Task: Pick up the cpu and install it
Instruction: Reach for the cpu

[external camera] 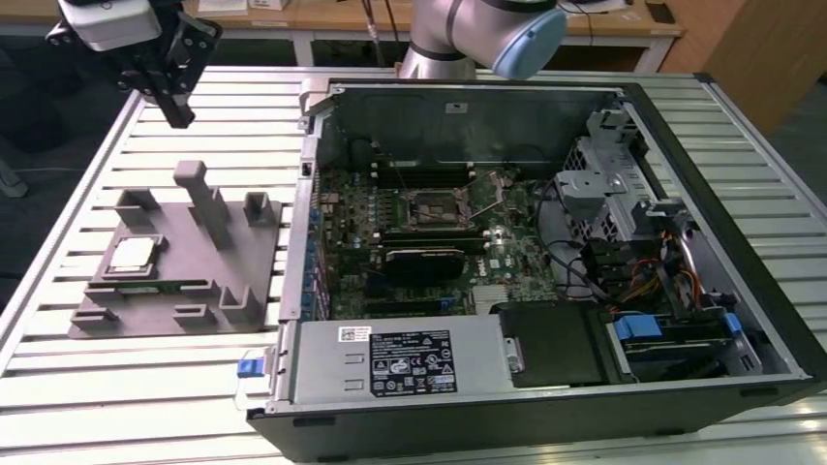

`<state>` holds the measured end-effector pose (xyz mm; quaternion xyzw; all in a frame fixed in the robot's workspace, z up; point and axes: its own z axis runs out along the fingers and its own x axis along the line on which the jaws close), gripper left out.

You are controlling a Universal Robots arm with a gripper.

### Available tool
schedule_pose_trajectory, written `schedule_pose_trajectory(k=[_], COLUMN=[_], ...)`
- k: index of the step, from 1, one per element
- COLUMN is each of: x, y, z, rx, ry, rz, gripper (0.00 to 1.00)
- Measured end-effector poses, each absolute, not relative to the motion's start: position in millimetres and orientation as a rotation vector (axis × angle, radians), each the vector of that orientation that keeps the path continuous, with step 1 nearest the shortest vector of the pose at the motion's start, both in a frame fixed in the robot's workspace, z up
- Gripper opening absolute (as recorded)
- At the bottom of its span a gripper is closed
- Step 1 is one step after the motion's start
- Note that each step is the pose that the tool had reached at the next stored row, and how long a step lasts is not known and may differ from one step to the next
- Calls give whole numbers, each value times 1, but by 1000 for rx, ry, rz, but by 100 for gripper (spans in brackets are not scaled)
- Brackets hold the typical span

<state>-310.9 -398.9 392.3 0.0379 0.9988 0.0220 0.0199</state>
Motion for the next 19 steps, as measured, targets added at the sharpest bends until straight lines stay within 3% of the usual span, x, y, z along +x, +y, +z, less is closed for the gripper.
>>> schedule_pose_trajectory(k=[19], x=[-344], y=[-399], z=[381], rx=[117], ry=[3098], rz=[68], gripper=[11])
